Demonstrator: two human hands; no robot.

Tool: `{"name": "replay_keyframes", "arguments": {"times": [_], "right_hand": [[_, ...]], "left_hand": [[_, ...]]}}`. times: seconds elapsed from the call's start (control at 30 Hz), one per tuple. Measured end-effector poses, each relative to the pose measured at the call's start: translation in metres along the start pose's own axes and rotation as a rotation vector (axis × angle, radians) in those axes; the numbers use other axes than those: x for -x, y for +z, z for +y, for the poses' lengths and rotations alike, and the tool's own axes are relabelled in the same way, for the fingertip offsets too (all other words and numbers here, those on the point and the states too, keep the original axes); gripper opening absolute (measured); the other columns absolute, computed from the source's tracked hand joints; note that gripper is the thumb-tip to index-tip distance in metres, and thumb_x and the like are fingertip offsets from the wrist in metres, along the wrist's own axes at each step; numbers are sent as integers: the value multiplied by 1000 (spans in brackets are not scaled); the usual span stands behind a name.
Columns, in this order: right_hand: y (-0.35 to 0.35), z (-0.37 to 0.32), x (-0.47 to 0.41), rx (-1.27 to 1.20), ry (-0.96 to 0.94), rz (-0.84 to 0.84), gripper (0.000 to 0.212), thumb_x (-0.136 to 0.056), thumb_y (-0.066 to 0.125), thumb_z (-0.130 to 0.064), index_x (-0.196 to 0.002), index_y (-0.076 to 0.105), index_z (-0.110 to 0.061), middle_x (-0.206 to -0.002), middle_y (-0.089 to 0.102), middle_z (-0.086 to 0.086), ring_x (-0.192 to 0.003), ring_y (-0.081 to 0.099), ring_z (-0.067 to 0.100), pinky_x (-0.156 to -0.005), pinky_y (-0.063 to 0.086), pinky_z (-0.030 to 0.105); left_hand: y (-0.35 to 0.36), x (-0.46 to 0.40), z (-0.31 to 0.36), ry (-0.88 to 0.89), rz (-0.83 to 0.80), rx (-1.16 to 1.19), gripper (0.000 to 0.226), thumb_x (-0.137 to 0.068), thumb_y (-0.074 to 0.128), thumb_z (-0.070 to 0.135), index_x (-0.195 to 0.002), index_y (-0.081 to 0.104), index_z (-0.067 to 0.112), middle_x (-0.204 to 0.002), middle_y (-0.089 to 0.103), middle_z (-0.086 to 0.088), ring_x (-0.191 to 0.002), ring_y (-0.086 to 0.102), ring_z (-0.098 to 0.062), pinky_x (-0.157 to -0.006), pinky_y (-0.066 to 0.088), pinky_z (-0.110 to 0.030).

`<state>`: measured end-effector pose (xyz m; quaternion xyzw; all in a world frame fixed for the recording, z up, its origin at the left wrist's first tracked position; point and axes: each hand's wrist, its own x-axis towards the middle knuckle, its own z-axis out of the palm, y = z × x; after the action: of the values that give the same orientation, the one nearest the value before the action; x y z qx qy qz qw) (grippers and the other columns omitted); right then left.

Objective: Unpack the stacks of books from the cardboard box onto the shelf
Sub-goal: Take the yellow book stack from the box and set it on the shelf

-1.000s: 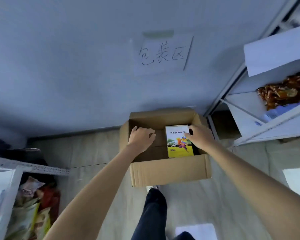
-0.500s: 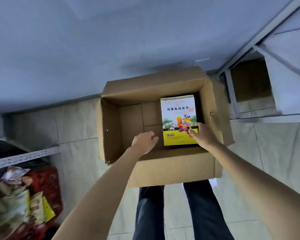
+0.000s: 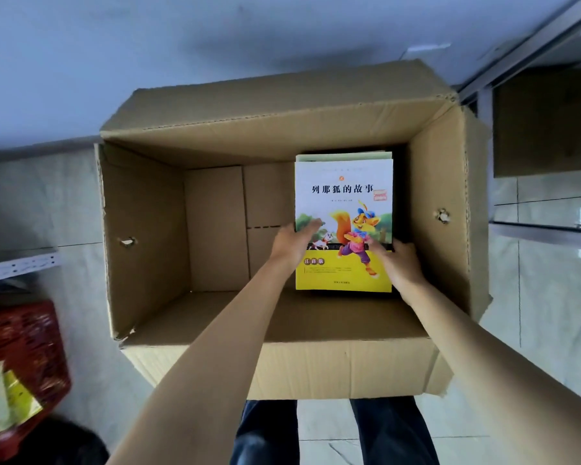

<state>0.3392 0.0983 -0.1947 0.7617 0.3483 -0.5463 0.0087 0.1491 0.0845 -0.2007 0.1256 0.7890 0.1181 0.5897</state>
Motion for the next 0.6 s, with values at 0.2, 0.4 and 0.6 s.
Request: {"name": "replay_keyframes", "arguments": {"times": [0.2, 0.4, 0.6], "right_hand": [[-1, 1, -5, -96, 29, 10, 52, -91, 60, -41, -129, 57, -6, -135, 51, 19, -124, 51, 32, -100, 39, 38], [2, -4, 2, -172, 35, 27, 42, -90, 62, -38, -120, 62, -7, -128, 58, 17, -108, 57, 27, -76, 36, 30], [3, -5, 4, -233, 55, 26, 42, -90, 63, -37, -123, 61, -11, -121, 64, 13, -96, 53, 20, -79, 34, 31]], "left_hand": [[15, 5, -1, 9, 113, -8, 80, -85, 61, 53, -144, 36, 4, -150, 36, -13, -134, 42, -30, -105, 40, -40], [29, 21, 7, 12, 153, -56, 70, -88, 55, 42, -140, 35, 0, -143, 37, -15, -133, 32, -30, -107, 33, -48], [39, 31, 13, -9, 181, -90, 68, -88, 53, 41, -139, 32, 1, -142, 41, -13, -130, 37, -32, -107, 30, -44]]}}
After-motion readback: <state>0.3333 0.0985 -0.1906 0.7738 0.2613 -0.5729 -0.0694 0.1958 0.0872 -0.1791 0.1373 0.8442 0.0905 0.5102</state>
